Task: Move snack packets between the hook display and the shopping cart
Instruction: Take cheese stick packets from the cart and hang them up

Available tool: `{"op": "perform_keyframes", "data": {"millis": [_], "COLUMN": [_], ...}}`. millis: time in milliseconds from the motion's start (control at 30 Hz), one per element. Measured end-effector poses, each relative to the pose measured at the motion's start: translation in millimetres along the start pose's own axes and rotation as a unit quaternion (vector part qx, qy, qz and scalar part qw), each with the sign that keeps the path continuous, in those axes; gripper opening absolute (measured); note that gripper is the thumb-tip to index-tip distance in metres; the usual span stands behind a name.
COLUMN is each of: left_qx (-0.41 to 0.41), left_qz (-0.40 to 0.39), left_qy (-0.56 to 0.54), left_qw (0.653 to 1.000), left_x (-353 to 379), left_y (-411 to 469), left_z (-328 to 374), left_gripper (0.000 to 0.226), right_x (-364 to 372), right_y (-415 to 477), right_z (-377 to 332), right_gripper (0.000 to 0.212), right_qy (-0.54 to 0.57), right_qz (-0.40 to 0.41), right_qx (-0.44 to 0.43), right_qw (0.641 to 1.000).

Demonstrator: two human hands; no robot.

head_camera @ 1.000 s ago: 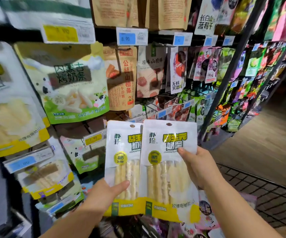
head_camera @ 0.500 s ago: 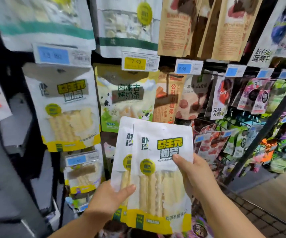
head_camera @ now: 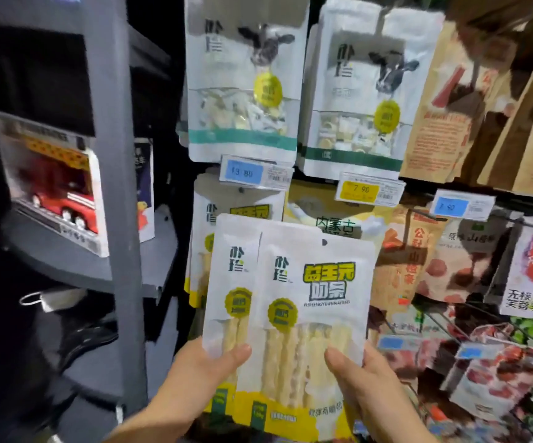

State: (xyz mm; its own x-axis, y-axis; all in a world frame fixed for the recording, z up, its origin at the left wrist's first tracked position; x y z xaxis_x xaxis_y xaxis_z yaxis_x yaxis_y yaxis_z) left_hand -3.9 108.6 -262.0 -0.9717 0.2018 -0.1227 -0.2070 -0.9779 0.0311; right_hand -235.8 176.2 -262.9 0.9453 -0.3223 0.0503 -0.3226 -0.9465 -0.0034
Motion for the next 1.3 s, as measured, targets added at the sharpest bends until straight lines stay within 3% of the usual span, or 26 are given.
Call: {"op": "perform_keyframes", "data": {"millis": [100, 333, 400, 533, 800, 967, 1100, 1300], "left_qx": [0.024, 0.009, 0.009, 0.023, 0.035, 0.024, 0.021, 0.030], "left_qz": [0.003, 0.016, 0.015, 0.010, 0.002, -0.003, -0.007, -0.004], "left_qy": [-0.030, -0.070, -0.072, -0.073, -0.098, -0.108, -0.100, -0.106], "left_qw": [0.999, 0.997, 0.997, 0.997, 0.995, 0.994, 0.995, 0.994], "left_x": [-12.7, -37.3, -42.0, -44.8, -42.5, -39.5, -36.8, -35.4], "left_y": [4.8, 25.7, 31.4, 43.8, 64.6, 75.8, 80.9, 82.4], "left_z": [8.3, 11.5, 10.7, 13.4, 14.5, 11.3, 7.8, 5.7], "left_gripper": [0.015, 0.020, 0.021, 0.020, 0.019, 0.018, 0.018, 0.016], "right_x": [-0.4, -7.1, -6.0, -8.4, -11.4, -8.7, -6.6, -4.0], "right_y": [9.3, 16.5, 15.3, 14.4, 12.7, 21.5, 25.2, 27.1], "right_z": [-3.4, -5.9, -9.9, -14.2, -19.4, -21.2, -22.5, -25.1], "right_gripper": [0.103, 0.108, 0.097, 0.046, 0.029, 0.046, 0.098, 0.102], "right_qy": [0.031, 0.016, 0.002, 0.013, 0.012, 0.028, 0.007, 0.016], "right_qz": [0.031, 0.049, 0.052, 0.040, 0.031, 0.030, 0.019, 0.017], "right_qx": [-0.008, -0.023, -0.034, -0.037, -0.045, -0.050, -0.059, -0.058], "right_qw": [0.999, 0.998, 0.998, 0.998, 0.998, 0.998, 0.998, 0.998]}}
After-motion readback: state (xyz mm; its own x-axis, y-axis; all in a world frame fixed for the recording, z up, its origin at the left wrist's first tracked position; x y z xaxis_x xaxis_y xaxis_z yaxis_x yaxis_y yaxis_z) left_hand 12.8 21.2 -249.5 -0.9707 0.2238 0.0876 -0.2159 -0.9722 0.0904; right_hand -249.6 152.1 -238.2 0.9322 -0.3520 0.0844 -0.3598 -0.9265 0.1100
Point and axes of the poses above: each hand's wrist, its own y-axis towards the middle knuckle, its own x-axis out of the palm, z = x × y, the point moved 3 cm from there along y, towards the middle knuckle, and after that the axes turned 4 degrees about z, right-handed, at the moved point
